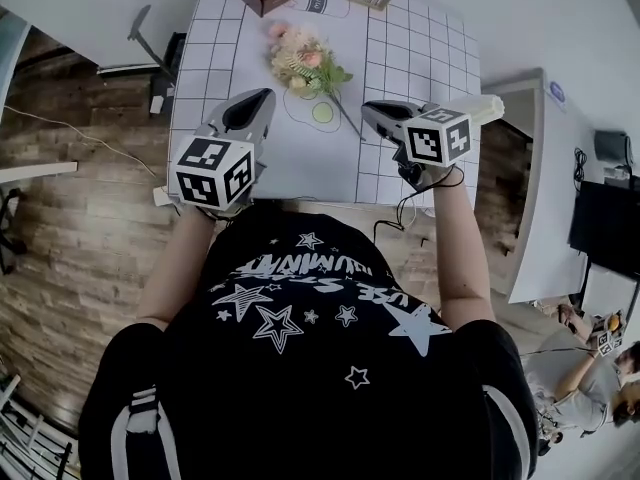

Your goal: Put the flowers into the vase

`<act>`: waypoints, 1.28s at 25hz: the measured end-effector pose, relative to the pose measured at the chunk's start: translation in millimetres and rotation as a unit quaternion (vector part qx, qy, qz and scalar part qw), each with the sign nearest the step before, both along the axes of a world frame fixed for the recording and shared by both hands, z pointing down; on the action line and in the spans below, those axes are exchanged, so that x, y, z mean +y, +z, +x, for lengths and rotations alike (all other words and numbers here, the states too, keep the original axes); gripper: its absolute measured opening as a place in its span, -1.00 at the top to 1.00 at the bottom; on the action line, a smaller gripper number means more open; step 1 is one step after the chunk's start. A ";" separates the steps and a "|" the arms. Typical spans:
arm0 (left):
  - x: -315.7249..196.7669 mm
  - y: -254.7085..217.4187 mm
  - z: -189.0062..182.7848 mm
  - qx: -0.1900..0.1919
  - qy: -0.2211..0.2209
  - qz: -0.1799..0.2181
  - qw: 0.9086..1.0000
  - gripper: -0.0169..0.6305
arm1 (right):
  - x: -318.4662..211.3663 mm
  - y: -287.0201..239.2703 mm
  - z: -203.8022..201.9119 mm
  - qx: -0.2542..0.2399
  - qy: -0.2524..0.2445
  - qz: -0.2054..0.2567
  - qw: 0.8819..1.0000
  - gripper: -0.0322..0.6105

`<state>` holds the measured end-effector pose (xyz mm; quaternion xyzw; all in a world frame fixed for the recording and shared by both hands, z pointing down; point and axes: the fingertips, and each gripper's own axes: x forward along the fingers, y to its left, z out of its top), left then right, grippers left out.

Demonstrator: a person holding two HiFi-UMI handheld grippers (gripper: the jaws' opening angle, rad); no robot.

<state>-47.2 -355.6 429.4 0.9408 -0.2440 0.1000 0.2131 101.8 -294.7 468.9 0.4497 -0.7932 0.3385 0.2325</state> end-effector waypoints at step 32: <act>-19.1 32.4 -13.9 0.000 -0.016 -0.048 0.999 0.92 | -56.8 104.9 -22.6 0.140 -0.100 -0.207 0.963 0.50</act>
